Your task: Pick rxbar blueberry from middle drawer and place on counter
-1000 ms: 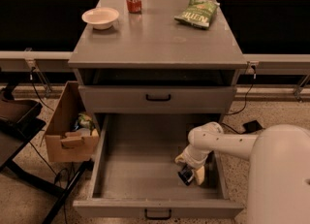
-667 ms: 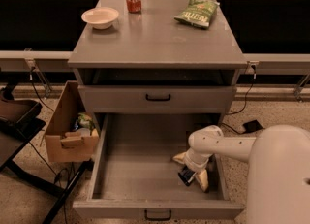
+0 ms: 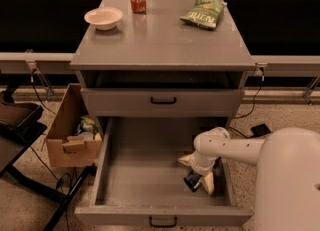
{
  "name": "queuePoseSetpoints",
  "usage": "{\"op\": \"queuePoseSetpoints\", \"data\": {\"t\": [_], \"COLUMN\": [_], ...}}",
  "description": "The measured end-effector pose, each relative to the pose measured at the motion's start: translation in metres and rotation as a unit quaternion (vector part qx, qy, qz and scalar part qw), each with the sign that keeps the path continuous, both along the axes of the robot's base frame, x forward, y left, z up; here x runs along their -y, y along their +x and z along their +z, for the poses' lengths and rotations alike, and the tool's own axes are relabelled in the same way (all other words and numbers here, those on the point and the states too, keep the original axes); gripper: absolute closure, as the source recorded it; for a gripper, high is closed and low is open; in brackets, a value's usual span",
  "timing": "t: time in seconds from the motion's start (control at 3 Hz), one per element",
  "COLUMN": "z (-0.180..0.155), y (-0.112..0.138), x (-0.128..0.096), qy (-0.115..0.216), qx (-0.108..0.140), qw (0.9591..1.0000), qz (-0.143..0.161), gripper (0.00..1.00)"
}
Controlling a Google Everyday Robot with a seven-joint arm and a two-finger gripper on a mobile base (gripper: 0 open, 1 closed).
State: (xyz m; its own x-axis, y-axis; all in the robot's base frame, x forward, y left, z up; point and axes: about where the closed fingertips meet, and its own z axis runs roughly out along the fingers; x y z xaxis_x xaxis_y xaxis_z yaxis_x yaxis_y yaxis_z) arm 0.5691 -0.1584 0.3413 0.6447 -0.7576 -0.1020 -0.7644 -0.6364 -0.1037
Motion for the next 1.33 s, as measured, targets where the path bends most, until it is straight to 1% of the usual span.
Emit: {"op": "queuePoseSetpoints", "data": {"t": [0.67, 1.33], "z": [0.0000, -0.0001], "y": [0.0000, -0.0001], "x": [0.0000, 0.0000], "qy": [0.000, 0.000], "qx": [0.000, 0.000], "qw": [1.0000, 1.0000], "qz": [0.000, 0.000], "gripper": [0.45, 0.94]}}
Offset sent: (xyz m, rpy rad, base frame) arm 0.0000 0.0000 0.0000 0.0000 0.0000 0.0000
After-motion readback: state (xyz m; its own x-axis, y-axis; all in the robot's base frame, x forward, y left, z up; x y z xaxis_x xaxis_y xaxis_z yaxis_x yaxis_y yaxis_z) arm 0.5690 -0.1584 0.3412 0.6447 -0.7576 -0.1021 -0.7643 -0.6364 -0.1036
